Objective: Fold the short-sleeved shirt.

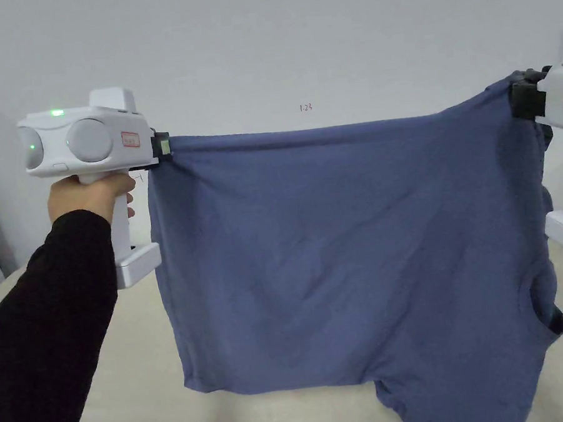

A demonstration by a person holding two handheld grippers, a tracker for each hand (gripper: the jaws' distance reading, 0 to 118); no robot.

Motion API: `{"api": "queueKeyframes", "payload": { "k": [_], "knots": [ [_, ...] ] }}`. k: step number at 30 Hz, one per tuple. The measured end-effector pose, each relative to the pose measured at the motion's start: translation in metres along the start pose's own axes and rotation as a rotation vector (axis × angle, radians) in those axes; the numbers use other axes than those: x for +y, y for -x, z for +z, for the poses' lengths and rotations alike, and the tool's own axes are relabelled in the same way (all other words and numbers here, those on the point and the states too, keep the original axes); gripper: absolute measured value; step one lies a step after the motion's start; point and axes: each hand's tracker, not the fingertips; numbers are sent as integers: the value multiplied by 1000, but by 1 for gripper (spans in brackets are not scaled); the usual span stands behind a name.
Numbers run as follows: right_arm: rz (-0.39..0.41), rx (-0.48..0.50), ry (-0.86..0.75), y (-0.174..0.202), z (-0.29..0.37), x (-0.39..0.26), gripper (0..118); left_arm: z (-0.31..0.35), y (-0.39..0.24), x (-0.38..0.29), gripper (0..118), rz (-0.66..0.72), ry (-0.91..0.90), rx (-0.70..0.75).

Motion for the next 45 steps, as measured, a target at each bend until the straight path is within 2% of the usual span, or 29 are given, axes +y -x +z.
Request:
{"api": "queueKeyframes", "payload": {
  "k": [3, 10, 17, 23, 27, 35, 45],
  "knots": [
    [47, -3, -24, -1, -15, 10, 5, -21, -1, 10, 4, -22, -10, 8],
    [44, -8, -13, -25, -67, -10, 5, -66, -10, -10, 4, -43, 16, 3],
    [14, 10, 106, -26, -78, -94, 5, -107, -17, -83, 4, -78, 116, -17],
    [-24, 28, 227, -30, -64, -170, 5, -106, -17, -155, 4, -59, 213, -42],
    [-61, 48, 256, -26, -29, -210, 5, -82, -13, -201, 4, -40, 259, -57],
    [-118, 88, 349, -11, 91, -280, 5, 6, 0, -308, 4, -28, 380, -80],
    [-195, 77, 487, 12, 244, -359, 5, 124, 16, -425, 4, 27, 519, -69]
  ]
}}
